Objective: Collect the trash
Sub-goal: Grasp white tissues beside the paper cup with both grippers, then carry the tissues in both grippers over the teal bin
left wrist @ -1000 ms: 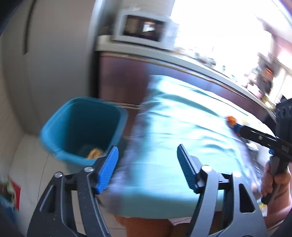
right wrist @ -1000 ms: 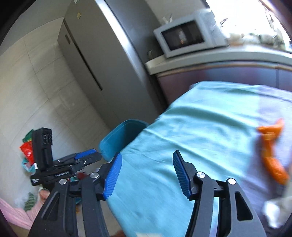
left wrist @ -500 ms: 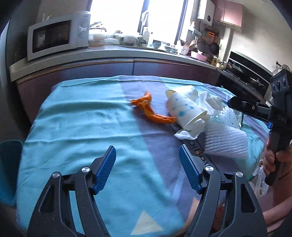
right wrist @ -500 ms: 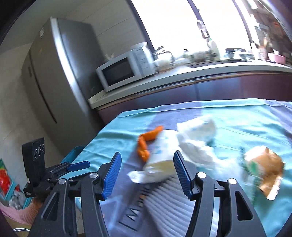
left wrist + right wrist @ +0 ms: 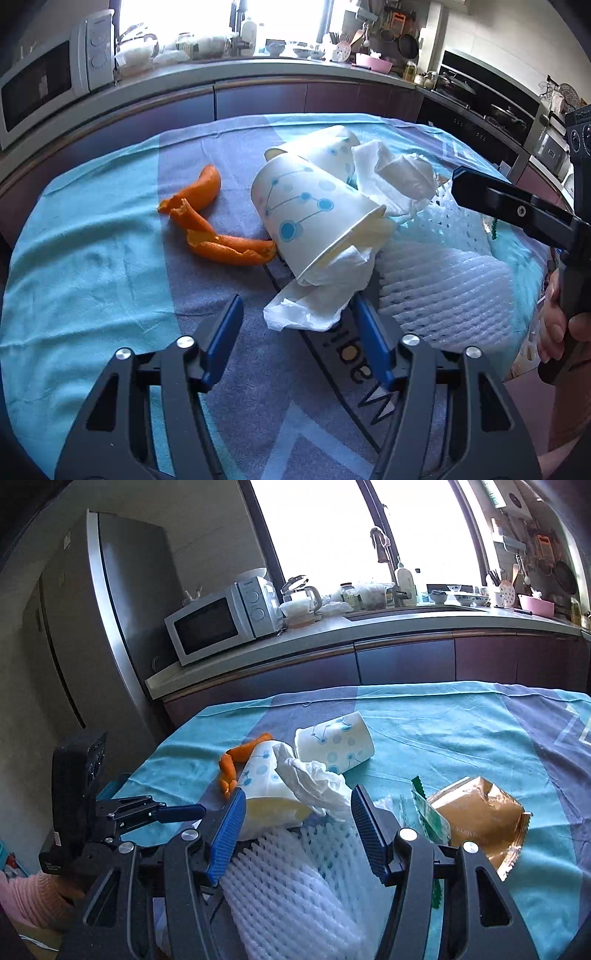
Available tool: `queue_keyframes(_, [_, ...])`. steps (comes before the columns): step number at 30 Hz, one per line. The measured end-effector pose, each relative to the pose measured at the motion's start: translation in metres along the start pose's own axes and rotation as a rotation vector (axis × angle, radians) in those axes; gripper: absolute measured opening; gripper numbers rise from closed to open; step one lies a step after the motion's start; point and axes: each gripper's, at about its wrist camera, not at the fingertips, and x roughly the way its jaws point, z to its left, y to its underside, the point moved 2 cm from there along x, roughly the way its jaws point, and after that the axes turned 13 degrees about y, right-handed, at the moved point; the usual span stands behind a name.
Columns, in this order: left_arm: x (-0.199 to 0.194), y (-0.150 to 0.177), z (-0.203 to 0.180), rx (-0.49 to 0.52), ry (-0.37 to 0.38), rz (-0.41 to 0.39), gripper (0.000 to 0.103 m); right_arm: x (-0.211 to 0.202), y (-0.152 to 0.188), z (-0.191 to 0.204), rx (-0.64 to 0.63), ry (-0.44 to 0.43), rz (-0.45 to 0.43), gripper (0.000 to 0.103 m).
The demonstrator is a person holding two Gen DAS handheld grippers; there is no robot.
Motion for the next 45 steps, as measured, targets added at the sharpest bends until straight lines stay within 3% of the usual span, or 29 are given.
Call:
queue_keyframes(3, [0.005, -0.001, 0.006, -0.029, 0.013, 0.021, 0.039, 0.017, -0.002, 0.002, -0.018, 0.016, 0.043, 0.053])
queue_keyframes(4, [0.004, -0.001, 0.006, -0.034, 0.026, 0.019, 0.034, 0.020, -0.003, 0.001, -0.024, 0.015, 0.052, 0.047])
queue_keyframes(6, [0.002, -0.002, 0.006, -0.043, 0.045, 0.014, 0.014, 0.024, -0.004, 0.001, -0.034, 0.012, 0.063, 0.037])
queue_keyframes(10, [-0.008, -0.003, 0.004, -0.044, 0.063, -0.016, 0.005, 0.019, -0.006, 0.001, -0.030, -0.001, 0.056, 0.010])
queue_keyframes(19, [-0.067, 0.005, 0.004, -0.040, 0.118, -0.132, 0.004, -0.011, -0.023, 0.008, -0.012, -0.031, -0.037, 0.008])
queue_keyframes(26, [-0.121, 0.015, 0.012, -0.054, 0.128, -0.226, 0.004, -0.032, -0.039, 0.029, -0.014, -0.109, -0.094, 0.008])
queue_keyframes(33, [-0.179, 0.035, 0.037, -0.096, 0.052, -0.311, 0.004, -0.039, -0.051, 0.071, -0.039, -0.244, -0.114, 0.008])
queue_keyframes(45, [-0.280, 0.086, 0.112, -0.253, -0.214, -0.434, 0.004, 0.007, -0.058, 0.210, -0.160, -0.541, -0.027, 0.008])
